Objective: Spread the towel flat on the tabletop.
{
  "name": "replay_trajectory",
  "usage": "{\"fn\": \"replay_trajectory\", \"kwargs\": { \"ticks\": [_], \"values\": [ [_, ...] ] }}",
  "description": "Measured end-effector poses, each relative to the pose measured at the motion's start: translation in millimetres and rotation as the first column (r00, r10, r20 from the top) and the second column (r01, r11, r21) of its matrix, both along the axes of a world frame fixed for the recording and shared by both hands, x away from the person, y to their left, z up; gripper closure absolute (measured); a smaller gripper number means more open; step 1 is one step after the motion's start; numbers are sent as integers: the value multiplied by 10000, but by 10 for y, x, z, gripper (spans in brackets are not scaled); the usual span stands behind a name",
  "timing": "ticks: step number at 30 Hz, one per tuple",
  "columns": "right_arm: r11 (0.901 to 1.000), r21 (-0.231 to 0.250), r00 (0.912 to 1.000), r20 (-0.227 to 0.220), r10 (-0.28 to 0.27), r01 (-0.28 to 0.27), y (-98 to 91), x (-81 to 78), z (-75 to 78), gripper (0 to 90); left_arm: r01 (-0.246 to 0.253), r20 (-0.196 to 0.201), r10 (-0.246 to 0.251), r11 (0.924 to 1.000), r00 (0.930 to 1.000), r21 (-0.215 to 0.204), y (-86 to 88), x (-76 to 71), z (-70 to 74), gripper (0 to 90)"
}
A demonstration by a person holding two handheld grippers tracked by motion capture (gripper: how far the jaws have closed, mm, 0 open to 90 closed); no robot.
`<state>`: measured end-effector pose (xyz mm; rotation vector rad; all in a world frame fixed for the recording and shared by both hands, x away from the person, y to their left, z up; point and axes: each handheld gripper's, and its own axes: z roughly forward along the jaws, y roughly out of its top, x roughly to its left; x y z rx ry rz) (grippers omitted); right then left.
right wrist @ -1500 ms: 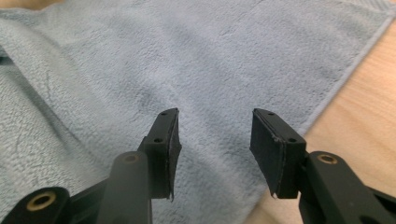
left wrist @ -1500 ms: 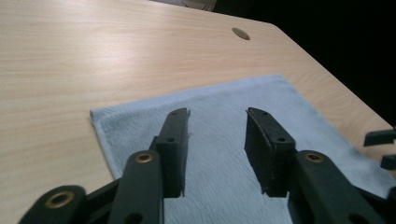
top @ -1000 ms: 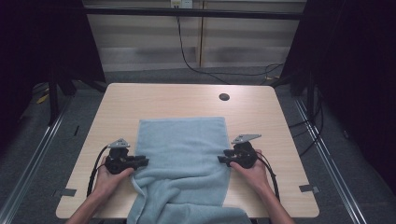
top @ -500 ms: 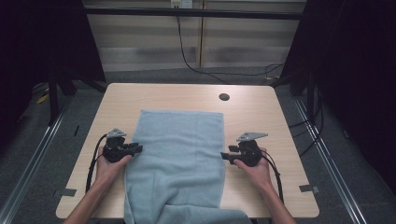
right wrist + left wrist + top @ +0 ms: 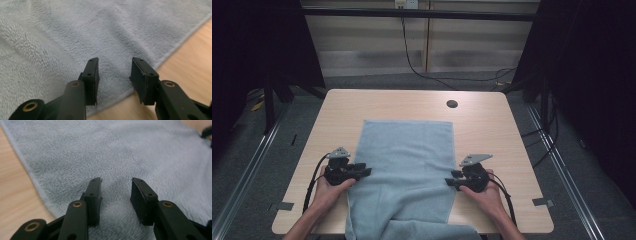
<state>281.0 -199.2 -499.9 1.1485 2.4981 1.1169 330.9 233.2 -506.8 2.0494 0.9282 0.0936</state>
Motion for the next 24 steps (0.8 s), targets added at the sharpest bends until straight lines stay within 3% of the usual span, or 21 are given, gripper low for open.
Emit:
{"fn": "replay_trajectory", "kwargs": {
  "ticks": [3, 6, 7, 11, 13, 15, 17, 19, 20, 21, 22, 24],
  "values": [
    [9997, -98, 9998, 15, -211, 211, -156, -139, 7, 581, 215, 63, -215, 9998, 9997, 25, -154, -105, 1, 602],
    [9986, -176, 9988, -29, -490, 489, -260, -334, 19, 579, 753, 172, -761, 9963, 9970, 424, -307, -219, 30, 586],
    [9985, -173, 9986, 45, -521, 521, -292, -400, 18, 579, 824, -12, -824, 9964, 9966, 207, -336, -277, 26, 582],
    [9971, 94, 9968, -229, -759, 762, -410, -679, 26, 579, 1475, -341, -1473, 9890, 9885, 38, -368, -488, 41, 582],
    [9969, 139, 9964, -370, -764, 770, -443, -825, 35, 579, 1837, -301, -1833, 9829, 9826, 125, -376, -618, 49, 582],
    [9968, 40, 9939, -768, -788, 793, -438, -933, 71, 574, 2072, -547, -2066, 9783, 9769, 67, -371, -705, 64, 582],
    [9978, -131, 9955, -680, -658, 651, -395, -939, 85, 546, 2186, -653, -2180, 9758, 9738, 8, -350, -709, 78, 583],
    [9958, 465, 9963, -384, -772, 789, -376, -869, 119, 533, 1887, -574, -1895, 9818, 9802, -189, -332, -615, 111, 580],
    [9911, 1019, 9962, -236, -843, 862, -379, -779, 167, 526, 1737, -549, -1750, 9844, 9830, -275, -335, -541, 132, 567],
    [9887, 1205, 9960, -59, -888, 889, -370, -687, 211, 522, 1596, -464, -1607, 9868, 9859, -272, -340, -482, 154, 562],
    [9899, 1168, 9964, 173, -827, 801, -362, -604, 233, 521, 1414, -327, -1425, 9894, 9893, -343, -348, -397, 181, 562],
    [9893, 1139, 9953, 225, -939, 908, -314, -359, 248, 516, 1167, -209, -1178, 9919, 9928, -492, -376, -201, 225, 562]
  ]
}}
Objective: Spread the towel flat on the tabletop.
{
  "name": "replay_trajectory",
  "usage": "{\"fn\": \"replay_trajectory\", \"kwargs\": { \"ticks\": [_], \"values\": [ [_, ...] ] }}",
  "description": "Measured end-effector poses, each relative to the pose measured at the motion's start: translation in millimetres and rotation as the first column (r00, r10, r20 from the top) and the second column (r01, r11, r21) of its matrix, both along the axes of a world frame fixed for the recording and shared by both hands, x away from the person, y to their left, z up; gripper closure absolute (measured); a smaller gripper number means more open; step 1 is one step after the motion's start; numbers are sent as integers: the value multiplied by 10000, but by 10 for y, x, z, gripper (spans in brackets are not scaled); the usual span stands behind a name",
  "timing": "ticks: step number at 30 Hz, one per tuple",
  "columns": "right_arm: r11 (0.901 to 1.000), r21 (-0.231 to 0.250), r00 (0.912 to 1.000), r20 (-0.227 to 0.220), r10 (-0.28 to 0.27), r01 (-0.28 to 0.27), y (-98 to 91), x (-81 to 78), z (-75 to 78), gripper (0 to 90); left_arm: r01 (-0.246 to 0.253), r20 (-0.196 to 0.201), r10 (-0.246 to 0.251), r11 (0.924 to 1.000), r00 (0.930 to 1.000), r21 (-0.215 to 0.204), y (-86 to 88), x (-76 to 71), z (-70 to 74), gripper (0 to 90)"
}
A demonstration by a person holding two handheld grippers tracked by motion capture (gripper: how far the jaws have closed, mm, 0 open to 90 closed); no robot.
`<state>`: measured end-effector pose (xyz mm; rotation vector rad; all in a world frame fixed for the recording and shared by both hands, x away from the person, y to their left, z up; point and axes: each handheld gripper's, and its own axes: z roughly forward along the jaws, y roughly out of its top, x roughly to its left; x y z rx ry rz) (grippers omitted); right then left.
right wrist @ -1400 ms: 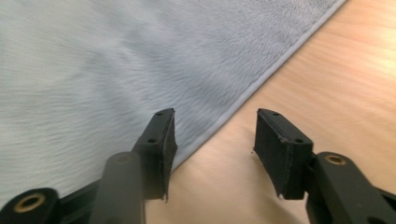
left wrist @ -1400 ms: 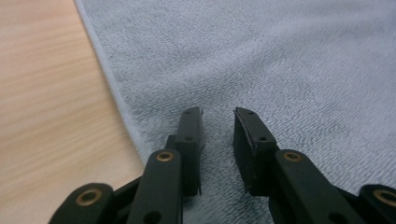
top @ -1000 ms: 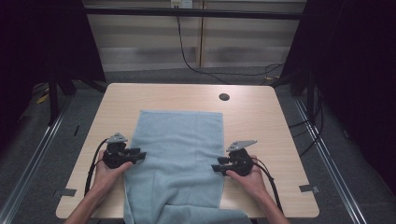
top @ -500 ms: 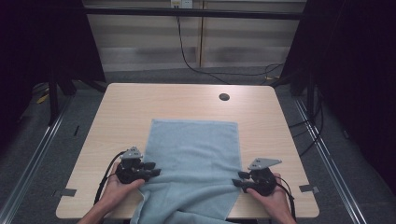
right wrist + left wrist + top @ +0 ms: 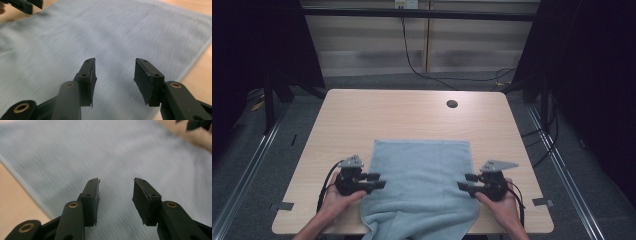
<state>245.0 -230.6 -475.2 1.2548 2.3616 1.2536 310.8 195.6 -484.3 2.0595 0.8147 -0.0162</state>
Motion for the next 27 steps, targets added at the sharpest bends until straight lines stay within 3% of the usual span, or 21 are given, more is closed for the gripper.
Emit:
{"fn": "replay_trajectory", "kwargs": {
  "ticks": [2, 3, 6, 9, 12, 14, 15, 17, 19, 21, 24, 27],
  "values": [
    [9997, -254, 9999, -117, 30, -33, 86, 230, -32, 506, -439, 149, 439, 9990, 9989, -12, -15, 190, 24, 562],
    [9991, -401, 9999, -86, 112, -115, 138, 327, -50, 500, -763, 242, 765, 9970, 9968, -110, -10, 272, 22, 560],
    [9990, -411, 9998, -64, 175, -178, 281, 541, -91, 489, -1485, 495, 1478, 9889, 9878, 106, 18, 472, -57, 544],
    [9971, -675, 9994, 28, 345, -342, 396, 644, -156, 488, -1597, 153, 1590, 9836, 9872, 840, 42, 540, -189, 544],
    [9954, -820, 9985, -300, 464, -487, 459, 657, -253, 481, -1387, 828, 1279, 9802, 9883, 1414, 6, 472, -184, 543],
    [9940, -978, 9987, -197, 480, -498, 484, 626, -275, 477, -1333, 1051, 1172, 9778, 9875, 1617, -13, 432, -186, 543],
    [9931, -1024, 9983, -197, 553, -570, 491, 608, -272, 476, -1250, 1091, 1089, 9802, 9880, 1536, -9, 402, -193, 542],
    [9886, -1341, 9976, -87, 686, -691, 519, 519, -267, 475, -1110, 864, 1004, 9856, 9912, 1276, 12, 323, -195, 542],
    [9865, -1430, 9968, -120, 794, -803, 531, 425, -259, 474, -841, 812, 740, 9881, 9940, 1287, 23, 215, -188, 543],
    [9875, -1293, 9959, -146, 889, -901, 524, 309, -260, 475, -434, 915, 302, 9883, 9953, 1464, 27, 50, -177, 543],
    [9843, -1346, 9934, -243, 1121, -1144, 496, 131, -243, 476, -156, 516, 98, 9936, 9986, 1118, 51, -134, -171, 543],
    [9855, -1183, 9925, -281, 1189, -1214, 448, -26, -243, 477, 53, 372, -94, 9941, 9993, 1087, 101, -273, -162, 543]
  ]
}}
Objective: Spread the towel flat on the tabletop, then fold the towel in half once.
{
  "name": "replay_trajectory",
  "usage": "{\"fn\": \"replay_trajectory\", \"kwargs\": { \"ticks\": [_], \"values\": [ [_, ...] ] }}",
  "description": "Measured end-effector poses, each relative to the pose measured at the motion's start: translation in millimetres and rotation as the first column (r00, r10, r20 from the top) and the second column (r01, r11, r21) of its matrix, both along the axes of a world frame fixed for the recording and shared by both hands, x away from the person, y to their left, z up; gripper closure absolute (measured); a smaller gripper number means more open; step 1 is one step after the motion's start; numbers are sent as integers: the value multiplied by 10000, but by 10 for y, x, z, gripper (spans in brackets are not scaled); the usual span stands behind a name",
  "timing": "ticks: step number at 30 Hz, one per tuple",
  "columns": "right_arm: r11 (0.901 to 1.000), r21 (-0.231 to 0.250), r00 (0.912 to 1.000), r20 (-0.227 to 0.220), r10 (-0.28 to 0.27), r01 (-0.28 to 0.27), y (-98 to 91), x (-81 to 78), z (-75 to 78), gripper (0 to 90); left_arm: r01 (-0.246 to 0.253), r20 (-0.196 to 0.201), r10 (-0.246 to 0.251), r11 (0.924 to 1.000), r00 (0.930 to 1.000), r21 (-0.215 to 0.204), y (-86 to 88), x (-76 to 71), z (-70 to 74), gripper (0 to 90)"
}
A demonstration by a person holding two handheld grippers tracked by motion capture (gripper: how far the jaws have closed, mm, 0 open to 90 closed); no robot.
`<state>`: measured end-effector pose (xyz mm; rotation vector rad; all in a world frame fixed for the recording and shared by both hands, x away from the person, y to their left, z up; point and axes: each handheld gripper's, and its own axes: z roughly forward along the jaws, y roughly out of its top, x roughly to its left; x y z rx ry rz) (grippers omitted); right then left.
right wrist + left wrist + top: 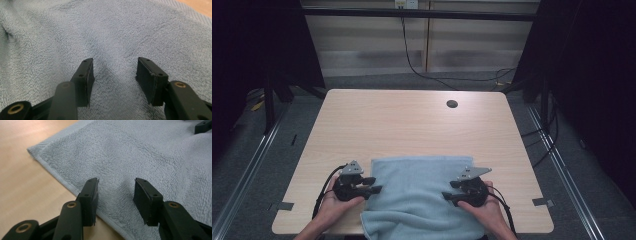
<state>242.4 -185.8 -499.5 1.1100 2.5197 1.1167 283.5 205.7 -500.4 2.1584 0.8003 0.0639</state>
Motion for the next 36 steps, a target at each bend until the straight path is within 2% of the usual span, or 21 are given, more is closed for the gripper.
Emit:
{"fn": "replay_trajectory", "kwargs": {
  "ticks": [2, 3, 5, 7, 10, 13, 16, 21, 22, 24, 25, 26, 27, 28, 29, 30, 31, 32, 33, 34, 36],
  "values": [
    [10000, 52, 10000, -41, 39, -39, -16, -68, 2, 477, 7, 39, -7, 10000, 10000, 30, 39, -41, 2, 545],
    [9999, 100, 10000, 23, 38, -38, -15, -86, -4, 475, -132, -95, 131, 9998, 9999, -121, 57, -29, -3, 556],
    [10000, 54, 10000, 77, 17, -18, -8, -80, -5, 472, -253, -242, 245, 9991, 9994, -337, 83, 36, -14, 566],
    [9996, 280, 9999, -90, -64, 66, -6, -46, -8, 465, -490, -136, 486, 9982, 9987, -347, 87, 109, -24, 569],
    [9991, 368, 9997, -146, -204, 209, 8, 29, -12, 459, -816, 43, 818, 9959, 9966, -380, 72, 200, -40, 572],
    [9992, 335, 9997, -70, -225, 227, 27, 110, -16, 448, -958, 202, 960, 9953, 9952, -124, 44, 272, -30, 571],
    [9993, 267, 9997, 21, -251, 250, 42, 207, -23, 450, -1175, 323, 1178, 9930, 9925, -110, 18, 348, -38, 560],
    [9981, 353, 9987, -58, -497, 499, 29, 420, -31, 461, -1586, 122, 1589, 9871, 9872, -226, 18, 524, -43, 560],
    [9980, 323, 9985, -72, -534, 536, 41, 448, -29, 455, -1630, 152, 1635, 9862, 9864, -293, 15, 550, -49, 557],
    [9980, 346, 9984, -237, -521, 529, 46, 525, 2, 411, -1546, -106, 1544, 9876, 9880, -273, 23, 614, -34, 544],
    [9977, 411, 9985, -124, -540, 544, 29, 550, 20, 415, -1556, -158, 1553, 9876, 9877, -203, 26, 636, -20, 540],
    [9967, 501, 9980, -30, -638, 639, 1, 575, 44, 421, -1672, 79, 1675, 9856, 9858, -251, 42, 672, -3, 537],
    [9941, 623, 9961, -28, -884, 884, -63, 629, 88, 422, -1785, 218, 1797, 9828, 9835, -472, 61, 706, -1, 539],
    [9925, 700, 9950, -22, -1003, 1002, -109, 680, 106, 424, -2036, -42, 2037, 9773, 9790, -593, 82, 778, 0, 547],
    [9899, 767, 9928, -38, -1193, 1193, -176, 747, 124, 431, -2287, -158, 2282, 9720, 9735, -538, 84, 848, 2, 547],
    [9866, 818, 9900, -78, -1411, 1412, -242, 818, 135, 433, -2358, -119, 2355, 9704, 9718, -514, 93, 908, 8, 547],
    [9845, 742, 9873, -11, -1592, 1588, -307, 892, 139, 436, -2320, -278, 2309, 9715, 9726, -493, 99, 963, 14, 546],
    [9819, 674, 9842, -10, -1771, 1768, -371, 950, 146, 437, -2318, -203, 2310, 9709, 9727, -606, 107, 1006, 9, 545],
    [9796, 642, 9816, 23, -1912, 1906, -448, 1020, 151, 435, -2265, -495, 2234, 9716, 9735, -683, 117, 1051, 1, 535],
    [9761, 627, 9779, 47, -2090, 2083, -502, 1066, 151, 434, -2373, -565, 2330, 9676, 9708, -866, 125, 1072, -4, 517],
    [9723, 552, 9737, 74, -2279, 2271, -574, 1147, 134, 418, -2501, -378, 2475, 9631, 9682, -997, 121, 1107, -10, 482]
  ]
}}
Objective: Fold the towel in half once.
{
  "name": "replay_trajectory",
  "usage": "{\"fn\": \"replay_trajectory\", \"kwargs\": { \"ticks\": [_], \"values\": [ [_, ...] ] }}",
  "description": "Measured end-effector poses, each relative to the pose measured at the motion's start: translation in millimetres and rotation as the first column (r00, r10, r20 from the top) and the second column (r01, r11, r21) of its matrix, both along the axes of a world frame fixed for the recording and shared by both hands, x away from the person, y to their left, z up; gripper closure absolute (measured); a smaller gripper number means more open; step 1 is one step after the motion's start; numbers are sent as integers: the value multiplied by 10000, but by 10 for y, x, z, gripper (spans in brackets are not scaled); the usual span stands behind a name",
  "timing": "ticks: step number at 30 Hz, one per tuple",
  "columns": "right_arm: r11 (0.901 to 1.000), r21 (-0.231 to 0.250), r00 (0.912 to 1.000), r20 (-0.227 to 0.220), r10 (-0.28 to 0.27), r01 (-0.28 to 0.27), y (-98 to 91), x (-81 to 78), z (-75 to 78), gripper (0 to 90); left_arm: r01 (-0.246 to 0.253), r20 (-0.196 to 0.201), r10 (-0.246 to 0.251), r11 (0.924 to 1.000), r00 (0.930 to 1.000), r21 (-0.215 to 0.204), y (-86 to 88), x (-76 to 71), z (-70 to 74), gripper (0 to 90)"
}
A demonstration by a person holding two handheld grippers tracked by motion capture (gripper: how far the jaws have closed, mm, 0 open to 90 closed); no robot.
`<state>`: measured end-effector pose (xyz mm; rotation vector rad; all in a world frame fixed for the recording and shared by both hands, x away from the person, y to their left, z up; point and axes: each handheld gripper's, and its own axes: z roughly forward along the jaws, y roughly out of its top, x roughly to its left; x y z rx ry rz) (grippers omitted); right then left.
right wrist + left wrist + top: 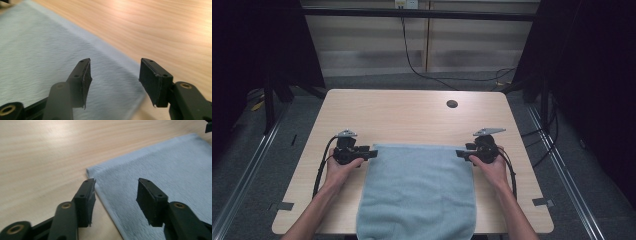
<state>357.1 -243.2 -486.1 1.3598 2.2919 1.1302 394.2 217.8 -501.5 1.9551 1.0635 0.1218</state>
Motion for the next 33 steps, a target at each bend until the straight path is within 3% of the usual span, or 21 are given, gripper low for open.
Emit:
{"fn": "replay_trajectory", "kwargs": {
  "ticks": [5, 7, 13, 16, 18, 20, 23, 24, 26, 30, 33],
  "values": [
    [9992, -127, 9992, 100, -376, 377, -54, 98, -119, 377, 187, 448, -212, 9983, 9988, 559, -87, 88, -15, 441],
    [9991, -289, 9995, -1, -307, 307, -41, 106, -164, 374, 109, 403, -157, 9931, 9991, 1170, -142, 104, -41, 429],
    [9976, -656, 9995, 212, -226, 239, -8, 96, -165, 381, 274, 607, -358, 9908, 9975, 1328, -175, 75, -53, 416],
    [9966, -690, 9987, 292, -423, 442, -14, 100, -172, 381, 188, 683, -260, 9944, 9973, 1043, -155, 76, -72, 407],
    [9976, -417, 9983, 199, -547, 555, -44, 107, -180, 381, 110, 576, -152, 9973, 9982, 726, -123, 98, -83, 408],
    [9962, -580, 9978, 165, -636, 644, -58, 119, -196, 379, 101, 610, -142, 9977, 9980, 678, -114, 105, -90, 415],
    [9955, -651, 9974, 253, -680, 695, -39, 103, -226, 385, 281, 884, -375, 9939, 9954, 1062, -163, 72, -87, 436],
    [9953, -747, 9977, 335, -590, 613, -17, 98, -228, 398, 423, 935, -531, 9926, 9942, 1135, -189, 53, -87, 487],
    [9937, -1022, 9982, 432, -422, 464, 37, 81, -218, 531, 646, 1224, -863, 9831, 9887, 1711, -234, 19, -78, 550],
    [9963, -838, 9992, 372, -136, 167, 98, 46, -211, 713, 1104, 1008, -1245, 9846, 9871, 1353, -256, -9, -86, 799],
    [9992, -392, 9998, 164, -97, 103, 95, 50, -216, 823, 1085, 583, -1138, 9903, 9918, 872, -228, 16, -92, 846]
  ]
}}
